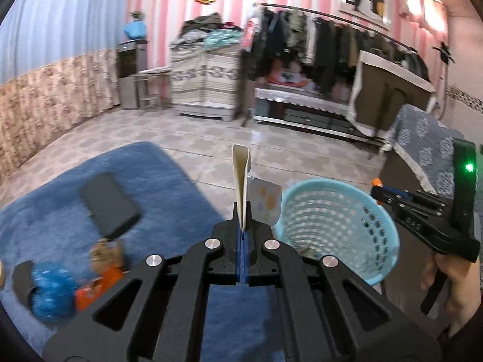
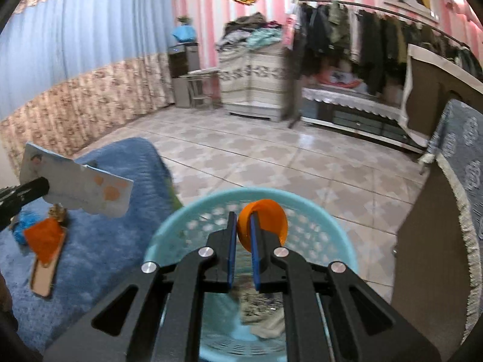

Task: Collect trash
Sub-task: 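Carry the white card and orange cap in both grippers over the blue basket, then open the left gripper to drop the white card into the basket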

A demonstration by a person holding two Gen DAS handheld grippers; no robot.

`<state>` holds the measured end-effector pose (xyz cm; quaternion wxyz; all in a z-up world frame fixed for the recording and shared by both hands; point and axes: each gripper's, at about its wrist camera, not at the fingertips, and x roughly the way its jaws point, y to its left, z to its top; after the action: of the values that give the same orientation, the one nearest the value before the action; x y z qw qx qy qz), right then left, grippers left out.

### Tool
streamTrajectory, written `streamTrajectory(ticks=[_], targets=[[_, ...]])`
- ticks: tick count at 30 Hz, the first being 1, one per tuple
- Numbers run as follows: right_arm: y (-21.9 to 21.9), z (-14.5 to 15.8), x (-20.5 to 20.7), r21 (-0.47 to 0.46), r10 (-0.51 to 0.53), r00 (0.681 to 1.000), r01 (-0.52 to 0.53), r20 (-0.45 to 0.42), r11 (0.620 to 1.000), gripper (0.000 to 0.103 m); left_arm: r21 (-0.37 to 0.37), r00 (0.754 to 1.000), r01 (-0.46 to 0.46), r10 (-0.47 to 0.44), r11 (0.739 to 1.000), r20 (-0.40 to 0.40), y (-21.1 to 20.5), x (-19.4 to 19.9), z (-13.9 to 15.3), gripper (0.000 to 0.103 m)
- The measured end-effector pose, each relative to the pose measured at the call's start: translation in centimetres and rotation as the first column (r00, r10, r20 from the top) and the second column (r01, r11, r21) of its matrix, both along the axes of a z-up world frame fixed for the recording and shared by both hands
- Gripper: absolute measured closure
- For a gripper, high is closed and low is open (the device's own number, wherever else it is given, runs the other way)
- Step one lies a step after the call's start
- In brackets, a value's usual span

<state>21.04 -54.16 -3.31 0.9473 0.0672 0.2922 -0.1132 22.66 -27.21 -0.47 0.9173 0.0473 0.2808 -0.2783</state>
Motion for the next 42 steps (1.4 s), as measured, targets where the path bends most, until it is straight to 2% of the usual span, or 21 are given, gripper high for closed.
streamTrajectory(ticks=[8,18,20,22,24,26,30,33,36,38,42], targets=[[-3.4,-0.9,0.4,-0.002,-0.058,0.997,0.058,-0.044,0.998,0.094,0.013,0.993,0.104,-0.103,0.995,-0.052,-6.9,0.3,-3.0,0.103],[-5.2,-1.2,0.2,0.055,-0.070,0.997,0.072,-0.034,0.996,0.094,0.038,0.980,0.176,-0.171,0.984,-0.105,-11.2,0.8,-6.2,0.102],[-5.3,-1.5,0.3,0.060,-0.066,0.997,0.068,-0.040,0.996,0.094,0.042,0.978,0.187,-0.182,0.981,-0.103,-11.5,0.6,-6.2,0.095],[-5.1,-1.8,0.5,0.065,-0.063,0.997,0.066,-0.048,0.996,0.094,0.039,0.979,0.187,-0.182,0.982,-0.093,-11.8,0.5,-6.0,0.072],[-5.3,-2.0,0.5,0.069,-0.067,0.996,0.070,-0.051,0.995,0.094,0.037,0.980,0.183,-0.179,0.982,-0.080,-11.4,0.3,-5.7,0.056],[-5.5,-2.1,0.3,0.081,-0.073,0.996,0.076,-0.046,0.994,0.094,0.037,0.984,0.172,-0.169,0.984,-0.063,-11.0,0.2,-5.3,0.048],[-5.7,-2.2,0.1,0.090,-0.075,0.996,0.079,-0.042,0.993,0.094,0.047,0.994,0.108,-0.106,0.993,-0.029,-9.5,0.7,-4.4,0.023],[-5.6,-2.3,0.2,0.087,-0.069,0.997,0.073,-0.043,0.994,0.094,0.039,0.999,0.052,-0.051,0.998,-0.013,-7.7,1.5,-3.7,0.017],[-5.1,-2.2,0.6,0.083,-0.053,0.998,0.056,-0.043,0.995,0.094,0.049,1.000,-0.028,0.027,0.998,0.015,-6.1,2.4,-3.1,0.006],[-4.7,-2.2,0.8,0.080,-0.043,0.998,0.046,-0.040,0.996,0.094,0.046,0.997,-0.079,0.078,0.996,0.023,-4.9,3.0,-2.8,0.006],[-4.1,-2.3,1.1,0.089,-0.033,0.999,0.036,-0.032,0.995,0.094,0.034,0.993,-0.118,0.117,0.992,0.023,-3.1,3.6,-2.3,0.006]])
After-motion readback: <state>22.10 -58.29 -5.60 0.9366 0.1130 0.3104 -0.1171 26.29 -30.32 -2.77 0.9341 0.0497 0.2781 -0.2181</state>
